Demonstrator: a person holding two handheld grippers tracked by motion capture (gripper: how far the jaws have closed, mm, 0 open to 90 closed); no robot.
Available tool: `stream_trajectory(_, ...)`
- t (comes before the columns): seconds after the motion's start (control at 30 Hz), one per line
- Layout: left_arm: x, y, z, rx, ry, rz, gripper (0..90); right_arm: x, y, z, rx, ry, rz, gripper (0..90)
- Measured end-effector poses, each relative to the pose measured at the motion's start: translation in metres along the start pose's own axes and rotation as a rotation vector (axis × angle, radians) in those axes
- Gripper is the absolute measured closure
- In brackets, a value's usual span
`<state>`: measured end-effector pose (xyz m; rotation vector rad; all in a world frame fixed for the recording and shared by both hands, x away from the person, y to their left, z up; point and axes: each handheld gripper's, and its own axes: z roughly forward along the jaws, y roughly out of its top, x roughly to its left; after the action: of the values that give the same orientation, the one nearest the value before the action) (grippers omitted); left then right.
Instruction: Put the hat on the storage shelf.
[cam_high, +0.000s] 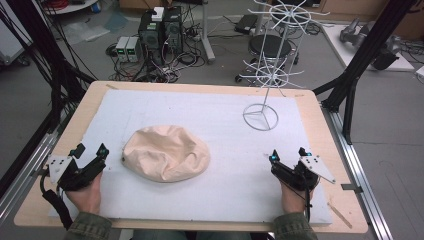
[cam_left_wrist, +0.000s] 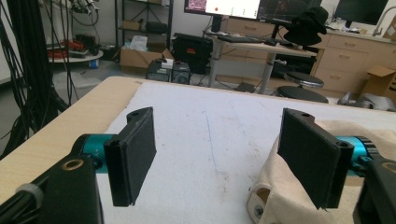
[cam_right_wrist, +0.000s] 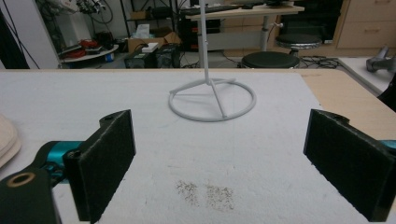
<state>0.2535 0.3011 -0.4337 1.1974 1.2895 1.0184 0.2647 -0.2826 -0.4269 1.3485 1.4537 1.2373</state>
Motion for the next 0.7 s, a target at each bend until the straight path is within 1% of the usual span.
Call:
stream_trajectory(0.53, -0.0006, 0.0, 0.0005, 0.001, -0.014, -0.018, 27.0, 0.0, -0.0004, 0.0006, 0.007, 0.011, 0.007, 7.9)
stream_trajectory(0.7, -0.0061, 0.001, -0.0008, -0.003, -0.041, -0.018, 27.0, -0.0002, -0.0004, 0.0004, 0.009, 0.013, 0.009, 7.9)
